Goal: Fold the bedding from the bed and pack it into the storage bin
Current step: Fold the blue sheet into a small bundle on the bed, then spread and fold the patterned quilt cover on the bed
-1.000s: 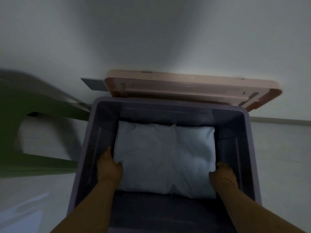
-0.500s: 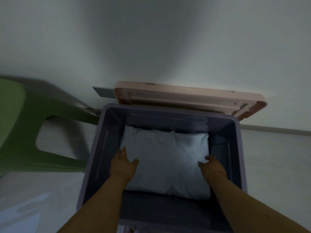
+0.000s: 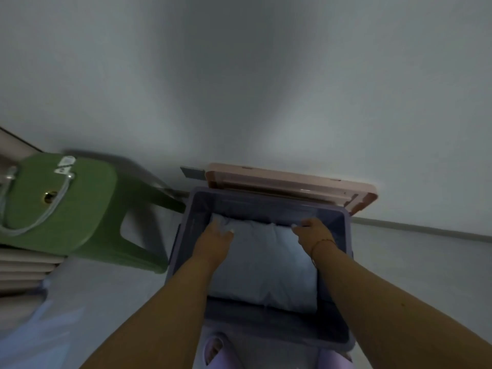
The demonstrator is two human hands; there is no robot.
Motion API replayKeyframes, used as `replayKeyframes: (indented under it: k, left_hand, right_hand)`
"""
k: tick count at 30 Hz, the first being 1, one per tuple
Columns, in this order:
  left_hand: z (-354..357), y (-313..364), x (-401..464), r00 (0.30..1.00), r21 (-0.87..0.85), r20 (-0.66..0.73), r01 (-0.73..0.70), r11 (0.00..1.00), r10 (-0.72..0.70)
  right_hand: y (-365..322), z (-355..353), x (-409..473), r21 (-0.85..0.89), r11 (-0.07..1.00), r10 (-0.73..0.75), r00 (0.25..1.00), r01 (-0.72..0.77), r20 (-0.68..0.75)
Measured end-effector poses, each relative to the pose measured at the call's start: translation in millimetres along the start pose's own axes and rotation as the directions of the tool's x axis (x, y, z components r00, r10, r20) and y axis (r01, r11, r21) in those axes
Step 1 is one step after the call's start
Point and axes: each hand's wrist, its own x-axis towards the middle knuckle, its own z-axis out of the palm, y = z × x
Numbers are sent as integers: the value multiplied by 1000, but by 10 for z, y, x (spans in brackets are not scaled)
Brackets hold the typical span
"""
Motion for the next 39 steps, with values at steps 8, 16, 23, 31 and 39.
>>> replayKeyframes:
  k: [8, 16, 23, 31, 39]
  left_hand:
    - [-617, 539, -822, 998, -219, -60, -1, 976, -13]
    - [-1249, 1012, -1511, 984, -352, -146, -146, 925, 100]
    - [-1741, 1144, -1838, 964, -409, -226, -225, 884, 141]
    - [-1945, 1196, -2391, 910, -473, -405, -293, 831, 91]
    - [-1766, 1055, -3334, 797, -595, -592, -331, 732, -121]
  right_hand:
    - [-1023, -274, -776, 168, 966, -202, 979, 196, 15]
    - [-1752, -297, -1747, 284, 907, -343, 937, 311, 67]
    - [-2192, -272, -2267, 345, 846, -468, 877, 408, 111]
    - [-2451, -325, -2622, 307, 771, -626, 752, 557, 206]
    - [-2538, -252, -3091, 231, 713, -677, 566, 662, 471]
